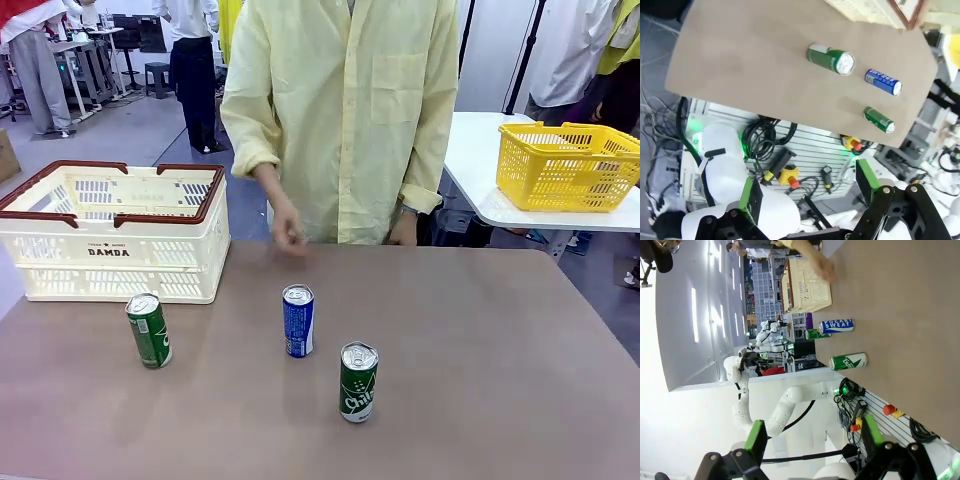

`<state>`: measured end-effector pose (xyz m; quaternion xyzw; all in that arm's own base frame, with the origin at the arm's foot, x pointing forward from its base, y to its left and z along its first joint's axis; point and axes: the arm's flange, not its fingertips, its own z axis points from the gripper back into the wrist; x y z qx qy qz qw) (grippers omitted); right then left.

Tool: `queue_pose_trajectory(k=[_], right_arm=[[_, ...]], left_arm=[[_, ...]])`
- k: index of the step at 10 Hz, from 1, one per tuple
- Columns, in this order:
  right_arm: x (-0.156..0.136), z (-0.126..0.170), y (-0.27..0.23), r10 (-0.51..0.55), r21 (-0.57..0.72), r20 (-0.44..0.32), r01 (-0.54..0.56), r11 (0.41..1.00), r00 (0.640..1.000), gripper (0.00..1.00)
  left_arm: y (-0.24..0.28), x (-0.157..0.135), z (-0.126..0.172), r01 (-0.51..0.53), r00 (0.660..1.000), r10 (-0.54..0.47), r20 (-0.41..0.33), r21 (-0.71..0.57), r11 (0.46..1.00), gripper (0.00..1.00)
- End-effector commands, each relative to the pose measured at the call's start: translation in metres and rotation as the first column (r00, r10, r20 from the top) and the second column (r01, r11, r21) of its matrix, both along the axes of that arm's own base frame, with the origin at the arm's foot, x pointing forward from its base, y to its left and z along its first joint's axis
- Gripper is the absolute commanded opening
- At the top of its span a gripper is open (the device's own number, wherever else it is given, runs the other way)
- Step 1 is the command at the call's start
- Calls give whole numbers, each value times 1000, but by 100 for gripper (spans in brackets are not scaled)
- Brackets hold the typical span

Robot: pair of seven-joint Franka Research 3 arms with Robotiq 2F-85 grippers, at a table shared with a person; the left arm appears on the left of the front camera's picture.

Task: Place the drinks into the Shopping basket.
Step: Pick up one drink and place it into the Shopping basket.

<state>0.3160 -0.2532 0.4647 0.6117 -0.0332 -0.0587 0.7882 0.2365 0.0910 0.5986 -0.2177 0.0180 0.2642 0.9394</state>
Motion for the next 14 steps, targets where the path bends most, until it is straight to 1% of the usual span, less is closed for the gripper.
queue_pose_trajectory(k=[1,2,3,4,6,7,8,9,10,11,12,13,14], right_arm=[[-2,5,0,8,-7,-19,-8,1000,1000,100],[-2,5,0,8,-7,-19,-8,1000,1000,100],[-2,5,0,8,-7,-19,-8,1000,1000,100],[-2,5,0,8,-7,-19,-8,1000,1000,100],[-2,5,0,8,-7,-19,-8,1000,1000,100],[-2,5,0,8,-7,-19,-8,1000,1000,100],[-2,5,0,8,-7,-19,-8,1000,1000,100],[-2,5,0,8,-7,-19,-8,1000,1000,100],[-2,5,0,8,-7,-19,-8,1000,1000,100],[-2,5,0,8,-7,-19,-8,1000,1000,100],[-2,5,0,8,-7,-19,-8,1000,1000,100],[-2,5,0,8,-7,-19,-8,1000,1000,100],[-2,5,0,8,-7,-19,-8,1000,1000,100]], left_arm=[[-80,43,13,56,998,-59,25,116,992,100],[-127,63,12,90,995,-94,15,163,982,100],[-178,78,4,131,991,-133,-5,230,965,100],[-229,85,-6,142,989,-147,-5,296,945,100],[-334,86,-27,185,979,-203,8,384,905,100],[-376,90,-38,207,972,-234,18,406,890,100],[-411,90,-51,220,964,-262,51,403,888,100],[-442,91,-69,242,955,-289,67,388,889,100],[-465,90,-93,304,939,-342,34,377,875,100],[-475,89,-115,343,920,-390,47,388,856,100],[-481,96,-135,450,860,-507,64,375,810,100],[-483,104,-156,466,855,-518,27,399,790,100],[-485,107,-173,471,851,-525,19,418,777,100]])
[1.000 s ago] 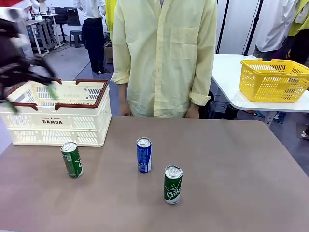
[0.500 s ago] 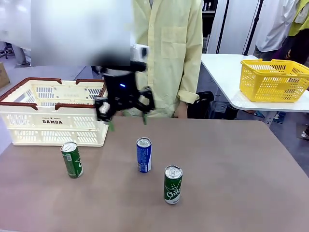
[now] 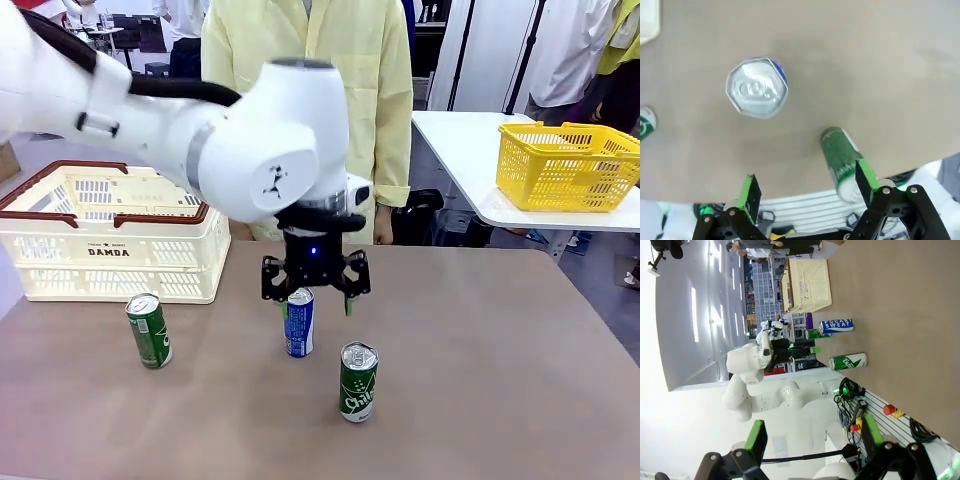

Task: Place the drinks into the Shopping basket.
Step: Pick up one drink and place it into the Shopping basket.

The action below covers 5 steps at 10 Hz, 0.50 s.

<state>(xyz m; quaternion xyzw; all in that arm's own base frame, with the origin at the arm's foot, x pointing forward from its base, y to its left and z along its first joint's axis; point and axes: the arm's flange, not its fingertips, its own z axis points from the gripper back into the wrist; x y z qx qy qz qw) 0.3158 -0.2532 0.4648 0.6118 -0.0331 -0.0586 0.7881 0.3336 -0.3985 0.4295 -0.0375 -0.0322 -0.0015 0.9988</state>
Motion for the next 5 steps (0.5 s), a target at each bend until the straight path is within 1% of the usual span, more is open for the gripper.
queue_pose_trajectory(k=[1,2,4,5], right_arm=[[-2,5,0,8,-7,-19,-8,1000,1000,100],[-2,5,0,8,-7,-19,-8,1000,1000,100],[-2,5,0,8,-7,-19,-8,1000,1000,100],[-2,5,0,8,-7,-19,-8,1000,1000,100]], left_arm=[[3,11,-12,14,1000,-15,25,43,999,100],[4,13,-16,7,1000,-8,19,53,999,100],[9,21,-22,-14,999,11,49,54,998,100],[10,26,-32,-5,999,3,48,49,999,100]])
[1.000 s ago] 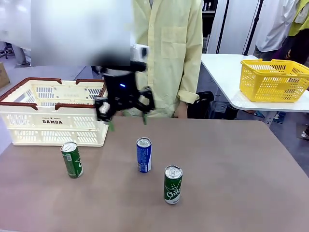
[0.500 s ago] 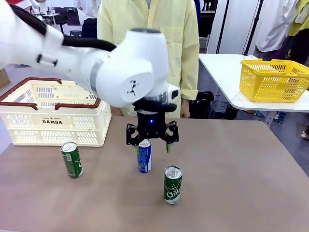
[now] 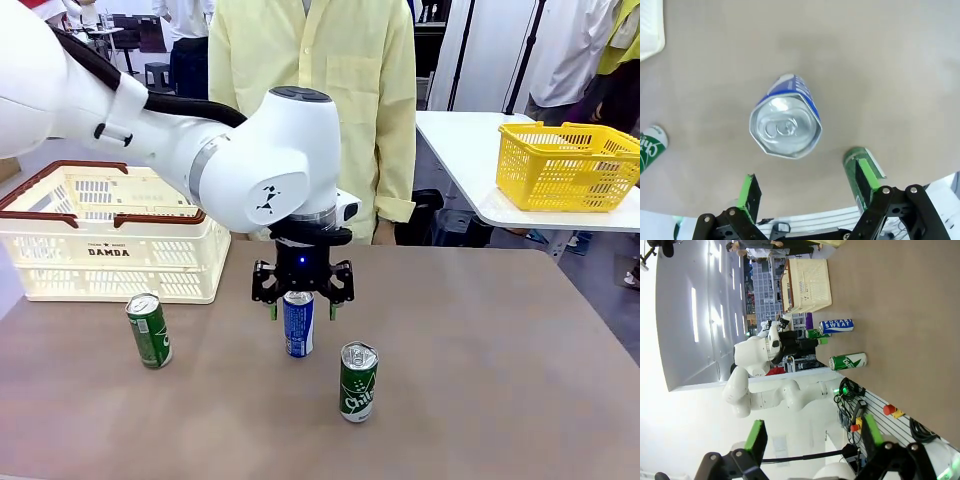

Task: Place the drinks into the Shopping basket.
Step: Pick up one drink and place it into the Shopping basket.

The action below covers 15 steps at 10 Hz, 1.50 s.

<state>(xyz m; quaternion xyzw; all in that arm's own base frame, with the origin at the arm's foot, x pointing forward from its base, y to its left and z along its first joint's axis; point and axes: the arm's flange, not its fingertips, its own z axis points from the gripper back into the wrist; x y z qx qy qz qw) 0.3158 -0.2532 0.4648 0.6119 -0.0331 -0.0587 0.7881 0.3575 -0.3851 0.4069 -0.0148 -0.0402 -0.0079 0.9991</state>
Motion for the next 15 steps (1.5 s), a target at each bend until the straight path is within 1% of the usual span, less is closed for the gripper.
queue_pose_trajectory(k=[1,2,4,7,8,10,11,12,13,15], right_arm=[[-2,5,0,8,-7,-19,-8,1000,1000,100],[-2,5,0,8,-7,-19,-8,1000,1000,100],[-2,5,0,8,-7,-19,-8,1000,1000,100],[-2,5,0,8,-7,-19,-8,1000,1000,100],[-2,5,0,8,-7,-19,-8,1000,1000,100],[-2,5,0,8,-7,-19,-8,1000,1000,100],[-2,5,0,8,-7,-19,-8,1000,1000,100],[-2,5,0,8,-7,-19,-8,1000,1000,100],[-2,5,0,8,-7,-19,-8,1000,1000,100],[-2,5,0,8,-7,-19,-8,1000,1000,100]], left_arm=[[-1,8,-19,6,999,-6,52,4,1000,100],[2,13,-28,30,998,-30,59,-5,1000,100],[5,19,-38,38,993,-37,111,-10,999,100],[5,22,-51,30,994,-32,100,25,999,100],[5,20,-51,25,994,-26,103,17,1000,100],[5,21,-51,10,991,-12,134,13,1000,100],[6,21,-52,-1,990,0,144,6,1000,56],[6,20,-52,0,990,-1,141,7,1000,6],[6,20,-51,0,989,-2,145,12,1000,0],[6,20,-51,0,990,-2,141,16,1000,0]])
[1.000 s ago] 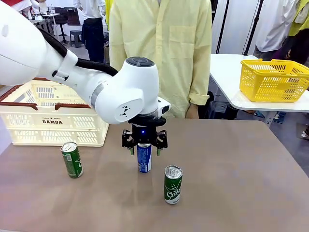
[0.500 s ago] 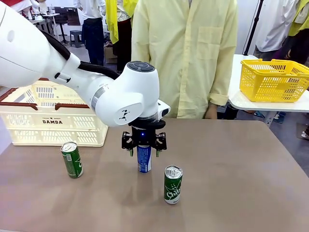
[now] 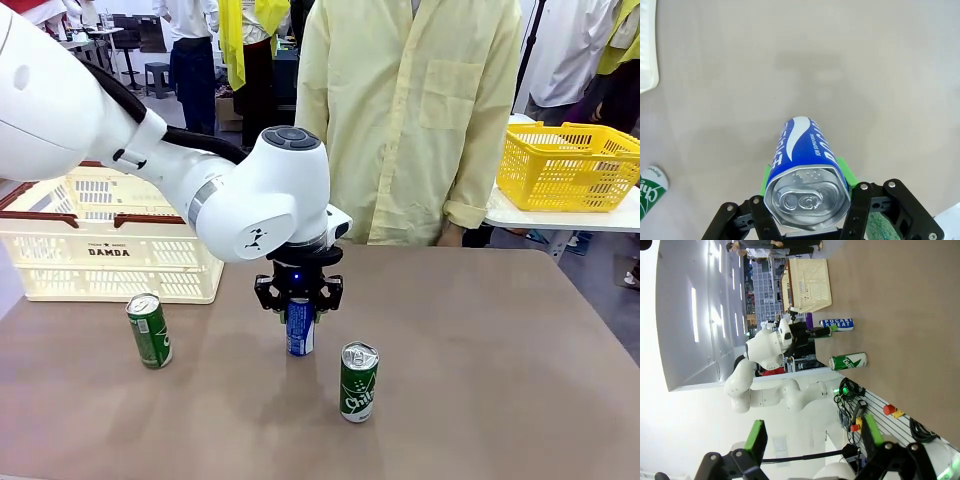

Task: Place the drinks into the Shopping basket.
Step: Pick up one drink and place it into the Shopping basket.

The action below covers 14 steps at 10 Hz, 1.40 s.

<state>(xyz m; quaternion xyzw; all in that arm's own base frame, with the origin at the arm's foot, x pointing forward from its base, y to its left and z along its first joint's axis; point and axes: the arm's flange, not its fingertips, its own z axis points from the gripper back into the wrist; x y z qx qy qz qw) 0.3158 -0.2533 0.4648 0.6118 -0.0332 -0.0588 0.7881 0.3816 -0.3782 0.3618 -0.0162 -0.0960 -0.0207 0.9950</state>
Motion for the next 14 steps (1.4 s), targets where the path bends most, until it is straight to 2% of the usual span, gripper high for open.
queue_pose_trajectory(k=[1,5,6,9,10,11,12,13,14], right_arm=[[-2,5,0,8,-7,-19,-8,1000,1000,100],[-2,5,0,8,-7,-19,-8,1000,1000,100],[-2,5,0,8,-7,-19,-8,1000,1000,100],[-2,5,0,8,-7,-19,-8,1000,1000,100],[-2,5,0,8,-7,-19,-8,1000,1000,100],[-2,5,0,8,-7,-19,-8,1000,1000,100],[-2,5,0,8,-7,-19,-8,1000,1000,100],[-2,5,0,8,-7,-19,-8,1000,1000,100],[-2,5,0,8,-7,-19,-8,1000,1000,100]], left_arm=[[0,-4,-7,-22,999,22,30,17,1000,0],[8,-2,-2,-36,999,35,40,11,999,0],[11,-3,10,-32,998,32,46,-8,999,0],[53,2,122,-25,971,38,237,-57,998,0],[80,19,162,-50,966,56,254,-33,998,0],[122,45,204,-105,953,107,282,-23,994,0],[163,71,240,-193,921,186,342,-12,981,0],[203,98,269,-300,885,285,367,-16,954,0],[243,122,283,-372,849,375,371,-84,925,0]])
